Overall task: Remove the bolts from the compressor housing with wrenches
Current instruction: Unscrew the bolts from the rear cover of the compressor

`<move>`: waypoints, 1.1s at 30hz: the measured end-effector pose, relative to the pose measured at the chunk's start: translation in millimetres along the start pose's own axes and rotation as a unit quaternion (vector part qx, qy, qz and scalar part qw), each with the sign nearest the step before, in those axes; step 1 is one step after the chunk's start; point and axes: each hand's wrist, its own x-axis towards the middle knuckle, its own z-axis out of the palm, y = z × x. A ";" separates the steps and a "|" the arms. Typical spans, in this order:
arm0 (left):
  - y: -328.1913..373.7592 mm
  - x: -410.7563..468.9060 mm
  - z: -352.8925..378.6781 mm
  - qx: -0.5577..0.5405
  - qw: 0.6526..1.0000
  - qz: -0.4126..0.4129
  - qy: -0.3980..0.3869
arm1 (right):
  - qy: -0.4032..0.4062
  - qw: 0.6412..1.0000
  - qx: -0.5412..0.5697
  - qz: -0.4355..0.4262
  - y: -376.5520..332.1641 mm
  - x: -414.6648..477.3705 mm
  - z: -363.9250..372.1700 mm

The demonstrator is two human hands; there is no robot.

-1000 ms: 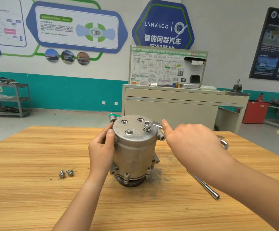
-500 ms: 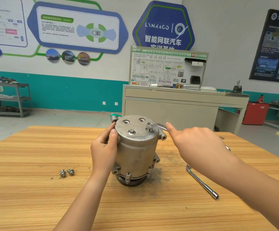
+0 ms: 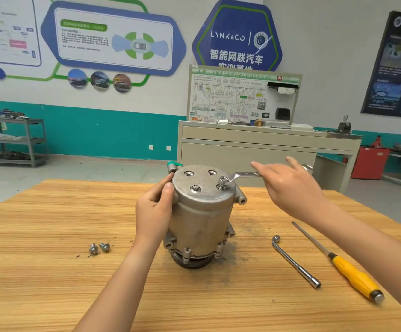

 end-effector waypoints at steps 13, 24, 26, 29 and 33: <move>6.8 7.5 0.2 0.007 0.999 -0.033 -0.017 | 0.051 0.986 0.107 -0.121 -21.0 92.6 41.7; 17.5 3.6 -4.2 0.144 0.989 0.041 0.002 | 0.059 0.867 0.440 0.224 -36.3 47.8 40.1; 28.1 -0.6 0.1 0.201 0.967 0.151 0.031 | 0.028 0.839 0.481 0.253 -42.4 44.2 41.5; 49.0 -4.7 15.4 0.304 0.903 0.300 -0.046 | -0.011 0.792 0.541 0.283 -43.8 43.0 40.5; 65.3 2.8 39.5 0.489 0.790 0.308 -0.206 | -0.021 0.764 0.575 0.292 -43.1 42.3 42.4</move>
